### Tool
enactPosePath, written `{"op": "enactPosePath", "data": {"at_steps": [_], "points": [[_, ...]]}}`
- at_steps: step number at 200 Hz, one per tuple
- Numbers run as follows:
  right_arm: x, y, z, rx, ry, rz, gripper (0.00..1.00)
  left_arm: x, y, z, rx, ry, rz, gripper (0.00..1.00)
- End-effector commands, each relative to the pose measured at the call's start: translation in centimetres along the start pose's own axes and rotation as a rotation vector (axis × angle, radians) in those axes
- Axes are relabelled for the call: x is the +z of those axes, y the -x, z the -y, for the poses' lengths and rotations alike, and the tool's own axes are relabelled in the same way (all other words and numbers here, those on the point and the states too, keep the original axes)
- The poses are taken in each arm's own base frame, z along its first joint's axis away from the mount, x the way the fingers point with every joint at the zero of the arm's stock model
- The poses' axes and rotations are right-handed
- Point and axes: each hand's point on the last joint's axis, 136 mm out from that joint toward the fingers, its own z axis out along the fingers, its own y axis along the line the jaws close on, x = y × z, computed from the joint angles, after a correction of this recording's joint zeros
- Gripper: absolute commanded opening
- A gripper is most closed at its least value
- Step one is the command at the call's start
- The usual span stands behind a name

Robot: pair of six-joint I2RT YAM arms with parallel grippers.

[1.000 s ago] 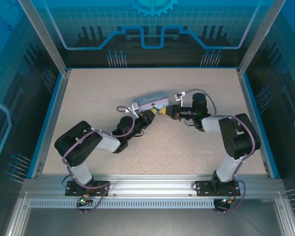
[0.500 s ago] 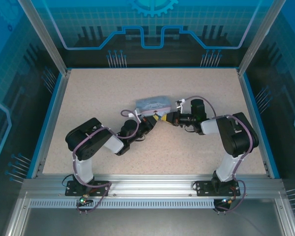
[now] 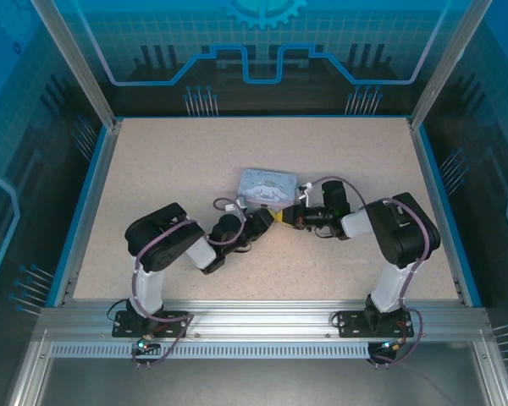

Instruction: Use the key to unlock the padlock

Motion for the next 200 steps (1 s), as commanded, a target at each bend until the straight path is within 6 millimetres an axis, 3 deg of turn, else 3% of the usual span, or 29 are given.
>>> {"op": "enactPosePath", "data": {"at_steps": [1, 25, 89, 113, 200], "points": [[0.7, -2.2, 1.2, 0.033, -0.010, -0.057, 0.05, -0.2, -0.5, 1.7, -0.008, -0.074, -0.007, 0.38], [0.7, -2.6, 1.8, 0.044, -0.015, -0.046, 0.05, -0.8, -0.3, 1.0, -0.011, -0.048, 0.021, 0.45], [0.7, -2.1, 1.0, 0.021, -0.009, -0.038, 0.05, -3.7, 0.6, -0.9, -0.034, 0.025, 0.111, 0.62], [0.8, -2.3, 0.9, 0.021, -0.011, -0.043, 0.05, -4.4, 0.9, -0.6, -0.027, 0.024, 0.136, 0.62], [1.3, -2.5, 0.3, 0.013, -0.003, -0.052, 0.05, -2.5, 0.3, -0.1, -0.069, 0.002, 0.116, 0.54]]}}
